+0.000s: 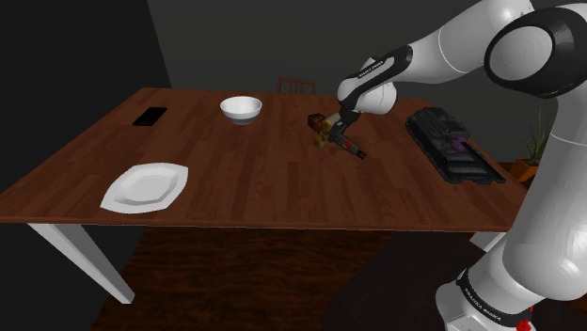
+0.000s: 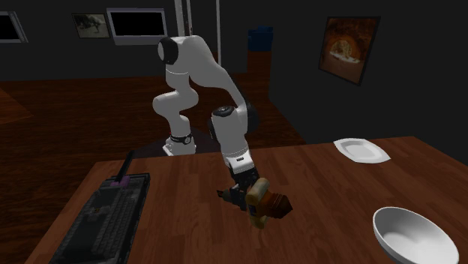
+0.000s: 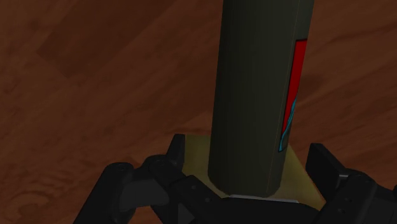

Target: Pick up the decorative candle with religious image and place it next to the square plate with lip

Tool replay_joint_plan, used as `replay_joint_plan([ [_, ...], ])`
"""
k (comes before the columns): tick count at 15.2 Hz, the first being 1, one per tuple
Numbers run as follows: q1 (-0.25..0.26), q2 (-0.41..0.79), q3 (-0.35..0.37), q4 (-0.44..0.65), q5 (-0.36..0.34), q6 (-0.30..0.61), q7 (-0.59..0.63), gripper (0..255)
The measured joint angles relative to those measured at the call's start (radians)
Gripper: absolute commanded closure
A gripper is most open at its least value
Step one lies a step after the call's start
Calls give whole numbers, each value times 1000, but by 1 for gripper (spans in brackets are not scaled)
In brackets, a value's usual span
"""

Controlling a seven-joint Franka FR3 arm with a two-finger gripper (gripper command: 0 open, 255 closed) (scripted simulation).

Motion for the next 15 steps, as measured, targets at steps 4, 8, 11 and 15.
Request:
replay_joint_plan([
  [4, 0, 0, 0, 0, 0, 0, 0, 255],
  [8, 0, 0, 0, 0, 0, 0, 0, 255],
  [11, 0, 0, 0, 0, 0, 0, 0, 255],
  [15, 4, -15, -6, 6, -13, -21, 12, 255],
])
